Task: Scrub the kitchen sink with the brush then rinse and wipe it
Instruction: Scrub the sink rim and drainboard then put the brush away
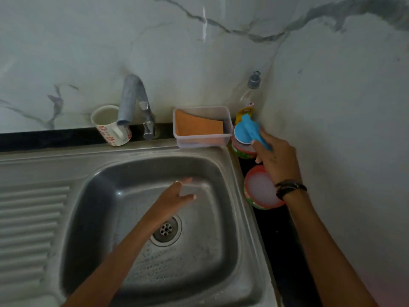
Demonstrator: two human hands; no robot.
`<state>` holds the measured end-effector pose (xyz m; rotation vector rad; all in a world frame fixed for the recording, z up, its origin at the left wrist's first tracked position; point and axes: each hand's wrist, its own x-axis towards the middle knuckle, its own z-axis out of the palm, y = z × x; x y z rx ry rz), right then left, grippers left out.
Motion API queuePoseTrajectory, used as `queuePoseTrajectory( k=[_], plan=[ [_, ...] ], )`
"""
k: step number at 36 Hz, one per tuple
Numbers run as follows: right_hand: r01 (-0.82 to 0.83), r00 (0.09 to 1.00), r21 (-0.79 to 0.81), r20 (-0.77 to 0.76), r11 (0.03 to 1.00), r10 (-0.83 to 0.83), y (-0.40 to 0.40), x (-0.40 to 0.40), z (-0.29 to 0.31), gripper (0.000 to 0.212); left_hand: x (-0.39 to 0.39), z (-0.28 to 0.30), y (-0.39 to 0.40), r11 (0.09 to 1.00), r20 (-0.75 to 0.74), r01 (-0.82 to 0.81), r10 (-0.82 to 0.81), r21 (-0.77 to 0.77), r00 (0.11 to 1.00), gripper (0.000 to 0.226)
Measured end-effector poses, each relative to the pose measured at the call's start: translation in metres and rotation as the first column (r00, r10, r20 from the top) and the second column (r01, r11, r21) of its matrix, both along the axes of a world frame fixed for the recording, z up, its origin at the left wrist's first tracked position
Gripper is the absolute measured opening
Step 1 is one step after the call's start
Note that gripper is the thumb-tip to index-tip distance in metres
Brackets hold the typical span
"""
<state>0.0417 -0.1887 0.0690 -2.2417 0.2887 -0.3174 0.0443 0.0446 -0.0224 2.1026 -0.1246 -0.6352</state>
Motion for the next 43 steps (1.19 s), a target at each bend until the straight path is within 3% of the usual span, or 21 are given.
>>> queuePoseTrajectory(
  k=[5, 7, 11, 16, 21, 29, 34, 40, 43],
  plan=[
    [-0.199, 0.977, 0.226, -0.036, 0.954, 0.212, 0.057, -0.034, 0.015, 0.019, -0.053, 0.0, 0.069, 0.987, -0.003, -0.142, 0.142, 0.072, 0.99, 0.052],
    [-0.292, 0.943, 0.315, -0.064, 0.903, 0.327, 0.08, -0.048, 0.016, 0.022, -0.069, 0.001, 0.091, 0.976, 0.014, -0.187, 0.187, 0.109, 0.982, 0.049],
    [-0.447, 0.811, 0.457, -0.154, 0.769, 0.564, 0.151, -0.076, 0.003, 0.025, -0.111, 0.007, 0.151, 0.92, 0.017, -0.328, 0.332, 0.214, 0.943, 0.049],
    [-0.53, 0.574, 0.563, -0.312, 0.634, 0.757, 0.229, -0.109, -0.026, 0.028, -0.166, 0.006, 0.221, 0.847, 0.096, -0.432, 0.425, 0.31, 0.9, 0.054],
    [-0.565, 0.47, 0.588, -0.346, 0.578, 0.812, 0.282, -0.127, -0.043, 0.026, -0.198, 0.006, 0.274, 0.814, 0.088, -0.456, 0.457, 0.36, 0.885, 0.06],
    [-0.61, 0.354, 0.536, -0.474, 0.583, 0.806, 0.301, -0.149, -0.05, 0.024, -0.221, 0.005, 0.34, 0.792, 0.019, -0.346, 0.39, 0.502, 0.921, 0.084],
    [-0.588, 0.416, 0.43, -0.565, 0.685, 0.713, 0.327, -0.165, -0.063, 0.026, -0.236, -0.002, 0.377, 0.812, 0.043, -0.295, 0.318, 0.504, 0.947, 0.087],
    [-0.713, 0.424, 0.302, -0.532, 0.632, 0.733, 0.391, -0.182, -0.072, 0.034, -0.24, -0.01, 0.409, 0.82, 0.044, -0.257, 0.273, 0.512, 0.961, 0.092],
    [-0.629, 0.509, 0.299, -0.54, 0.718, 0.671, 0.373, -0.19, -0.064, 0.024, -0.242, -0.011, 0.422, 0.822, 0.053, -0.241, 0.25, 0.516, 0.967, 0.092]
  ],
)
